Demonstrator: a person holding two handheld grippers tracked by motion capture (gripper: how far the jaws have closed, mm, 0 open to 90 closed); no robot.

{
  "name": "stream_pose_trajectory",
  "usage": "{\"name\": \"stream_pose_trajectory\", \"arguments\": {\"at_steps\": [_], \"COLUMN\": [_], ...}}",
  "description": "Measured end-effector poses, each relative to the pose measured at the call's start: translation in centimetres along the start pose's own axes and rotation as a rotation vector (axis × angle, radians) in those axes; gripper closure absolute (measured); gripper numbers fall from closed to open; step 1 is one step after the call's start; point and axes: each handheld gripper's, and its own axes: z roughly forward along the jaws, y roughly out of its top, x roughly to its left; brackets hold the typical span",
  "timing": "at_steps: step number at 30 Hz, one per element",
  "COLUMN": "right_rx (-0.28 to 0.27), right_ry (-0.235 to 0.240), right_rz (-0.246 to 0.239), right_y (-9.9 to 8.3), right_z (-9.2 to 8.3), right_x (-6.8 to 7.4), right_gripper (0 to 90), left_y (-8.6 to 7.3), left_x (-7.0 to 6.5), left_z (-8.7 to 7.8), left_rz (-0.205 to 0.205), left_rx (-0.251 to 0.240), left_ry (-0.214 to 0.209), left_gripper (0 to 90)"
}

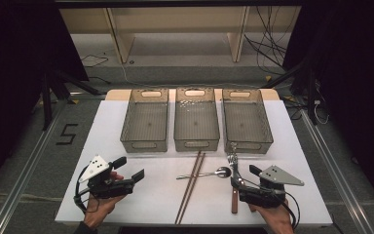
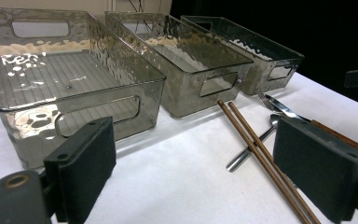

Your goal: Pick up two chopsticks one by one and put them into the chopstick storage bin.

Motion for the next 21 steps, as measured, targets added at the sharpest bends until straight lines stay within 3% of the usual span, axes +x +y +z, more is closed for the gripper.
{"name": "stream_pose_trajectory", "arguments": {"at_steps": [10,18,21], "right_rx": [0.032,0.048,0.053], "right_ry": [-0.004,-0.010,-0.011], "right_rz": [-0.006,-0.010,-0.009], "right_y": [0.2,0.2,0.2], "right_z": [0.1,0.1,0.1], "right_x": [0.1,0.1,0.1], "right_gripper": [22.6,22.6,22.6], "left_y": [0.1,0.2,0.4], "left_x": [-0.5,-1.2,-1.8], "left_z": [0.6,1.8,2.4], "left_rz": [-0.022,-0.055,-0.050], "left_rx": [0.049,0.166,0.213], "left_ry": [-0.004,-0.011,-0.010], "left_gripper": [14.5,15.7,15.8]}}
